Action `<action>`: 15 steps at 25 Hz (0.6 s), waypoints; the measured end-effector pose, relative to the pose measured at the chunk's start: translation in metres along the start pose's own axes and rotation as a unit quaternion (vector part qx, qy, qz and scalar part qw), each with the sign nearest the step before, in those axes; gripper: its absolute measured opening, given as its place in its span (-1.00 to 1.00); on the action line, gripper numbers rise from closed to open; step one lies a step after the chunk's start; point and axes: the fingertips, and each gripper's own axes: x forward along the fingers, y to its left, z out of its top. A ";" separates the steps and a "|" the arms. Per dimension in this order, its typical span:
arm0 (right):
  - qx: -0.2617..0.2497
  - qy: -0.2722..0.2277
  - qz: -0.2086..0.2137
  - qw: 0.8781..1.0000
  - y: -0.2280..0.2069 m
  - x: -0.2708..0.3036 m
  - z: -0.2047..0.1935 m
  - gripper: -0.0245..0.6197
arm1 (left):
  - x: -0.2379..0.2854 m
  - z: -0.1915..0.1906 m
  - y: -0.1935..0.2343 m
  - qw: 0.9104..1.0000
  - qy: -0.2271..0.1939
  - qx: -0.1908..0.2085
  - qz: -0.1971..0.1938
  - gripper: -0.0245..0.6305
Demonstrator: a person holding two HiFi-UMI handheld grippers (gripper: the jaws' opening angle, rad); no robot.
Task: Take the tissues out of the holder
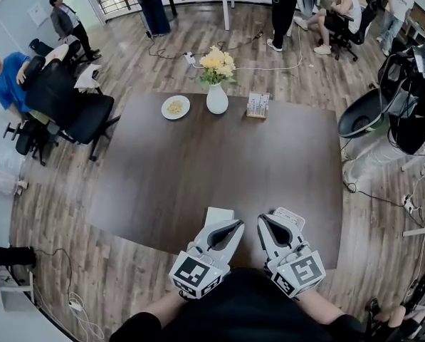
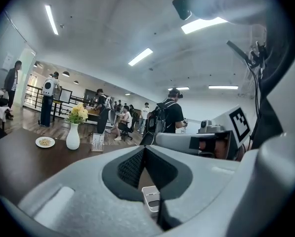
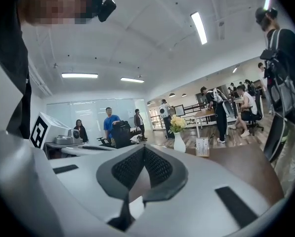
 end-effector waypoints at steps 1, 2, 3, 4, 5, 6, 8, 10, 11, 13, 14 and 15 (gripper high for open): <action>-0.006 -0.005 0.001 1.000 0.001 -0.002 0.002 -0.90 | 0.000 0.000 -0.002 1.000 0.000 0.001 0.001 -0.91; -0.010 -0.009 0.002 1.000 0.002 -0.003 0.003 -0.90 | 0.000 0.001 -0.003 1.000 -0.001 0.001 0.002 -0.91; -0.013 -0.012 0.001 1.000 0.002 -0.004 0.005 -0.90 | -0.001 0.001 -0.004 1.000 -0.002 0.002 0.002 -0.91; -0.014 -0.016 0.000 1.000 0.001 -0.005 0.006 -0.90 | -0.002 0.002 -0.004 1.000 -0.002 0.003 0.003 -0.91; -0.015 -0.019 -0.002 1.000 0.000 -0.005 0.007 -0.90 | -0.002 0.002 -0.004 1.000 -0.003 0.003 0.005 -0.91; -0.016 -0.022 -0.003 1.000 -0.001 -0.006 0.008 -0.90 | -0.003 0.002 -0.003 1.000 -0.004 0.003 0.007 -0.91; -0.020 -0.026 -0.003 0.999 -0.002 -0.005 0.010 -0.90 | -0.002 0.003 -0.002 1.000 -0.005 0.003 0.011 -0.91; -0.022 -0.026 -0.001 0.999 -0.002 -0.003 0.011 -0.90 | -0.002 0.004 0.000 1.000 -0.006 0.003 0.014 -0.91; -0.022 -0.025 0.000 0.999 -0.002 -0.002 0.011 -0.90 | -0.002 0.005 0.001 1.000 -0.006 0.003 0.014 -0.91; -0.023 -0.023 0.001 0.999 -0.001 0.000 0.012 -0.90 | -0.002 0.007 0.003 1.000 -0.007 0.003 0.013 -0.91; -0.024 -0.023 0.001 0.999 -0.001 0.001 0.012 -0.90 | -0.002 0.008 0.004 1.000 -0.007 0.003 0.012 -0.91; -0.024 -0.023 0.000 0.999 -0.001 0.002 0.013 -0.90 | -0.001 0.008 0.005 1.000 -0.008 0.003 0.012 -0.91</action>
